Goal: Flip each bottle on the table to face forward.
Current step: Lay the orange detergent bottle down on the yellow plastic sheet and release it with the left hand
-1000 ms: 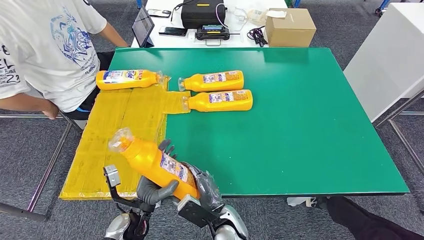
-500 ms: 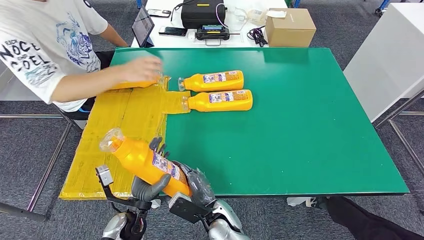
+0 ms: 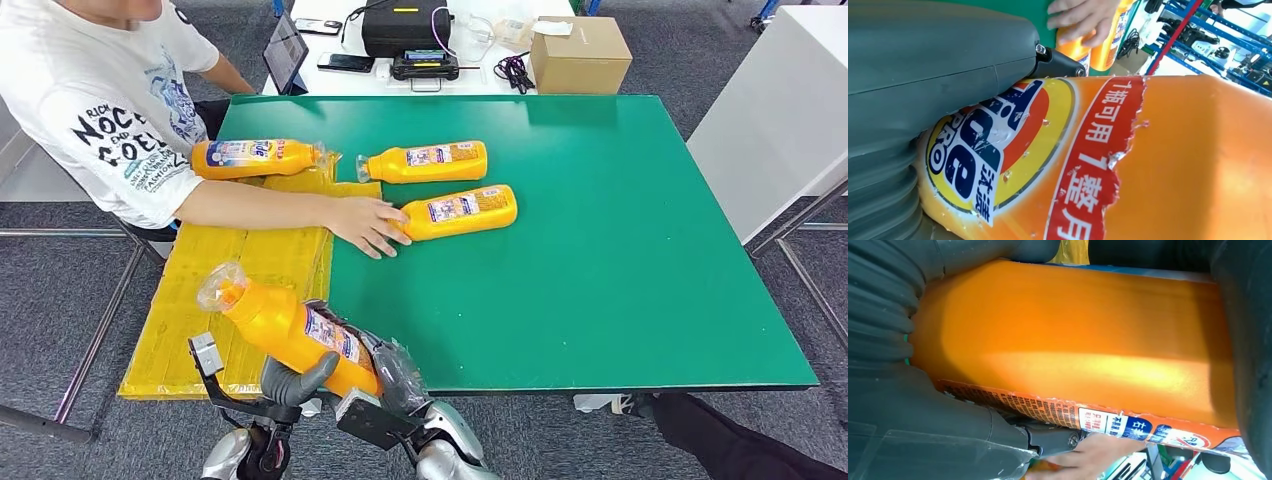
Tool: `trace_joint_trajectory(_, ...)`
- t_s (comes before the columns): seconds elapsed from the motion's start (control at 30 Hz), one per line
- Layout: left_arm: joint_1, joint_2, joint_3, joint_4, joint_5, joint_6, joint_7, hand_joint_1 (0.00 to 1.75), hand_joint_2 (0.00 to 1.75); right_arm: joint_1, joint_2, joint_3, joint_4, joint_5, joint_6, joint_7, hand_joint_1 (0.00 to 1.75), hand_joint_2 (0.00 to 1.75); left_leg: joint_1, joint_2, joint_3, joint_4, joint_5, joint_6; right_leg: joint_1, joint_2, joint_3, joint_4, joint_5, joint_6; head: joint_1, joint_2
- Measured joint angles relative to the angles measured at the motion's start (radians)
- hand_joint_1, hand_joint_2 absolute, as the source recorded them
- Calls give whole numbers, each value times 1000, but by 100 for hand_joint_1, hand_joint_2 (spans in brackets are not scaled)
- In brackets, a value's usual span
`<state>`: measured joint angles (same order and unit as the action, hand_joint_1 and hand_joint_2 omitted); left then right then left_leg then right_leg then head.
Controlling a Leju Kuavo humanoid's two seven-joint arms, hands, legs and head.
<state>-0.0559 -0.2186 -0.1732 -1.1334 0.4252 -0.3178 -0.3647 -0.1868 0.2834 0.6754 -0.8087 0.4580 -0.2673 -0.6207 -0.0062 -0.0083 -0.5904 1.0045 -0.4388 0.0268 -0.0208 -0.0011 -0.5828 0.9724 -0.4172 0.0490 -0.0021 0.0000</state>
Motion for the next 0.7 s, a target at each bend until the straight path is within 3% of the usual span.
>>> trace_joint_trajectory(0.3, 0, 0, 0, 0, 0, 0, 0, 175, 175, 1, 0, 2, 0, 1, -1, 0, 175, 175, 0, 0, 0, 0, 0, 0, 0, 0, 0, 0, 0, 0, 0, 0)
trace_joint_trajectory(0.33, 0, 0, 0, 0, 0, 0, -1, 175, 175, 1, 0, 2, 0, 2, -2, 1, 131, 175, 0, 0, 0, 0, 0, 0, 0, 0, 0, 0, 0, 0, 0, 0)
trace_joint_trajectory(0.43, 0, 0, 0, -4, -5, 4, -4, 175, 175, 3, 0, 3, 0, 6, -9, 5, 0, 44, 0, 0, 0, 0, 0, 0, 0, 0, 0, 0, 0, 0, 0, 0)
trace_joint_trajectory(0.47, -1, 0, 0, -8, -11, 11, -6, 175, 175, 5, 0, 5, 0, 10, -15, 11, 0, 0, 0, 0, 0, 0, 0, 0, 0, 0, 0, 0, 0, 0, 0, 0)
trace_joint_trajectory(0.7, -12, 4, 12, -58, -134, 145, -66, 175, 175, 61, -26, -2, -122, 25, -28, 75, 0, 0, 0, -1, -1, 0, 0, 0, 0, 0, 0, 0, 0, 0, 0, 0)
